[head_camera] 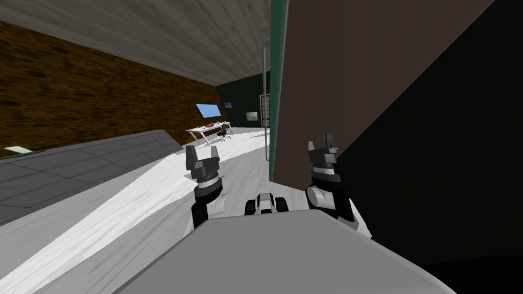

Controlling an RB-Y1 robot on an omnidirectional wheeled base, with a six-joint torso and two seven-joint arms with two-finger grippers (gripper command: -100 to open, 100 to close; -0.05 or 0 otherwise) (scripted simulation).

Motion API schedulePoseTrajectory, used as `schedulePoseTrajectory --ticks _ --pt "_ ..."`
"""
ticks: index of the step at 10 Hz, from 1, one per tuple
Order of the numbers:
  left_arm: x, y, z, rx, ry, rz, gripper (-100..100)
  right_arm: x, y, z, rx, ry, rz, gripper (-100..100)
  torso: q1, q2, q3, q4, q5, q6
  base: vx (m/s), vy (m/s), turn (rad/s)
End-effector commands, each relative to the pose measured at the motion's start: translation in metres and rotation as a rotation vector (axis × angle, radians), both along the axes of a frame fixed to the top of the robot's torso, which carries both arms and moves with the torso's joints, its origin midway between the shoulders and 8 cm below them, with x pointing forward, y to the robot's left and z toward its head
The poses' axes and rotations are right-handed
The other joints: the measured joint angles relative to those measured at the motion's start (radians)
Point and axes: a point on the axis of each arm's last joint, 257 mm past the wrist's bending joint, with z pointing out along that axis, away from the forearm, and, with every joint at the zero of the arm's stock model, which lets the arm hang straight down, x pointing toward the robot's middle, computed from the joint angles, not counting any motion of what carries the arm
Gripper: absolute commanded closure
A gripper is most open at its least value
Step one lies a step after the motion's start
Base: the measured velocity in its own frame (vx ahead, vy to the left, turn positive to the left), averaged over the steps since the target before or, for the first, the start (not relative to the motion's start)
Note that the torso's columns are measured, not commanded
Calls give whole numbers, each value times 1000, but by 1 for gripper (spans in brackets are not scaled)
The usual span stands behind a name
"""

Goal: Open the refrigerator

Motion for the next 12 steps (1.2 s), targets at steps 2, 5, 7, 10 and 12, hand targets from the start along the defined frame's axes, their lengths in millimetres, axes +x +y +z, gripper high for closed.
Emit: schedulePoseTrajectory --ticks 2,5,7,10,12 --pt "0 0 0 0 0 0 0 7 -4 -18 -135 72 -18 -100 -1 4 -5 4 0 0 33 20 -51" --pt "0 0 0 0 0 0 0 11 -6 -27 -218 108 -23 -100 -1 5 -4 5 0 0 30 23 -77" --pt "0 0 0 0 0 0 0 14 -11 -36 -297 145 -35 -100 0 5 -5 4 0 0 32 32 -91" --pt "0 0 0 0 0 0 0 19 -31 -55 -440 218 -84 -100 -1 4 -5 4 0 0 47 37 -117" --pt "0 0 0 0 0 0 0 20 -27 -54 -478 220 -67 -100 -1 5 -4 5 0 -1 29 28 -33"
